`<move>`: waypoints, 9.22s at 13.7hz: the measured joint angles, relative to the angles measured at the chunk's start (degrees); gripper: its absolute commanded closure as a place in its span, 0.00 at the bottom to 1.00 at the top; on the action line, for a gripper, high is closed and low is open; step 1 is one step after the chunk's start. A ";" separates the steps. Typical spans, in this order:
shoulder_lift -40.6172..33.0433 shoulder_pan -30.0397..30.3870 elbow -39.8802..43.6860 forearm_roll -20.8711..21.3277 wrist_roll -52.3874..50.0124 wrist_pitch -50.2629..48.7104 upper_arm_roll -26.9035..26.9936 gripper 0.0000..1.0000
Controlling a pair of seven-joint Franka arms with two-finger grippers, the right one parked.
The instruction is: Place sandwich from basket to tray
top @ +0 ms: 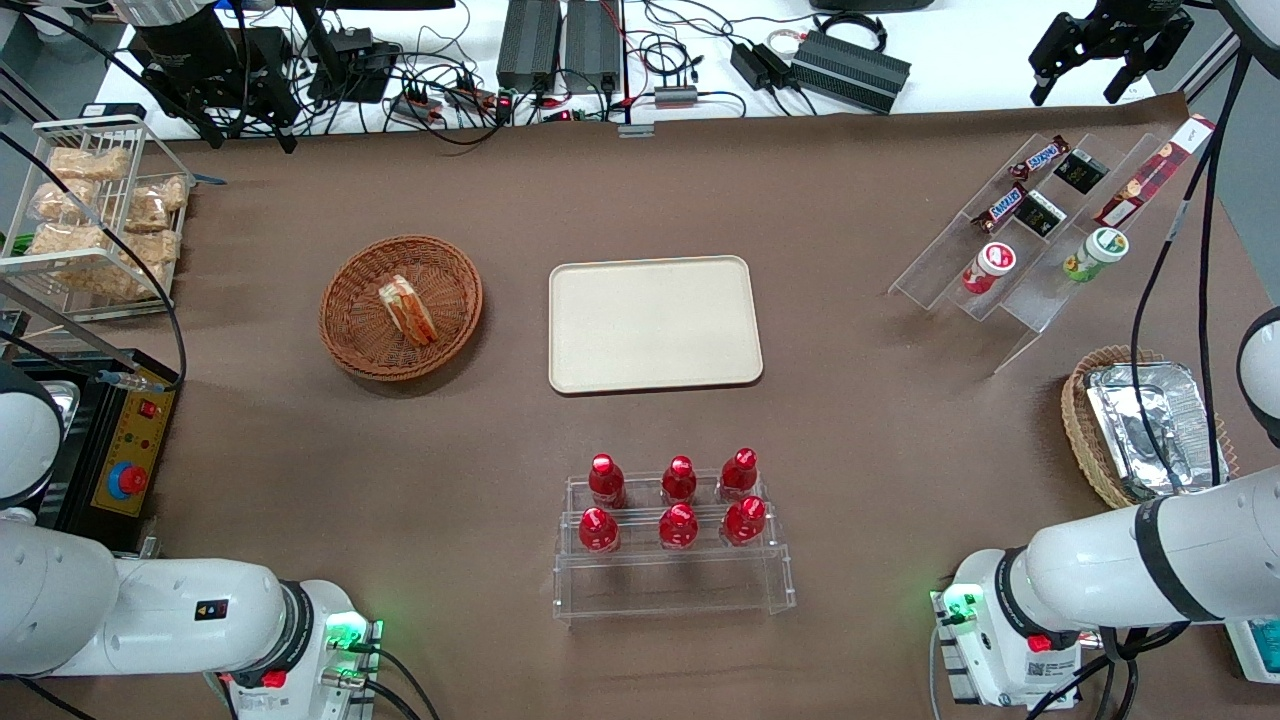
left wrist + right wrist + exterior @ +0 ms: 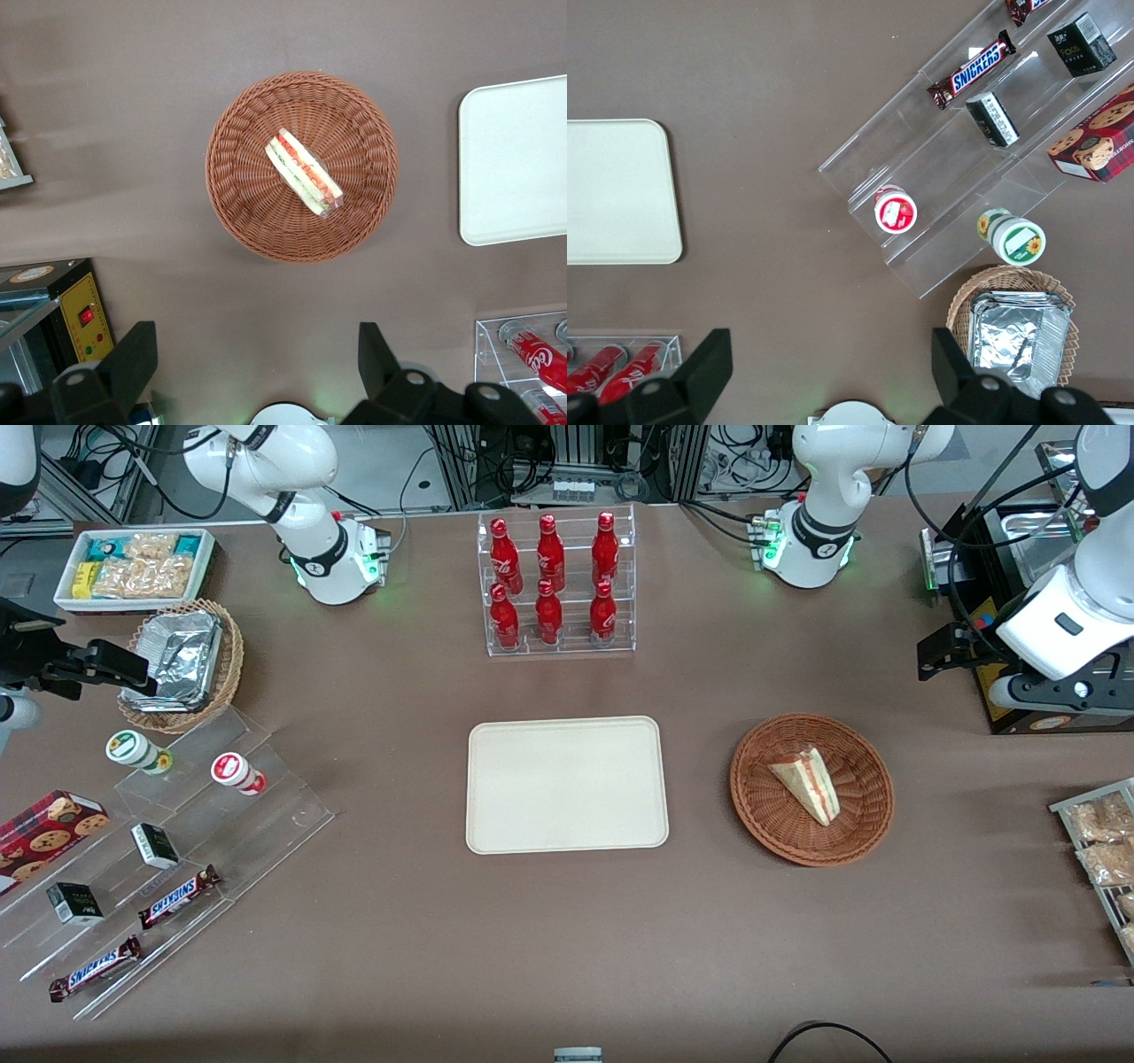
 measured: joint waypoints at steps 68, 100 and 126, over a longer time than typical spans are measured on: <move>17.93 -22.97 -17.02 3.96 -43.49 34.76 -1.88 1.00; 46.84 -43.45 19.86 4.34 -67.21 30.30 -1.24 0.00; 10.59 -10.57 -5.47 -0.91 -23.70 14.82 -2.96 0.00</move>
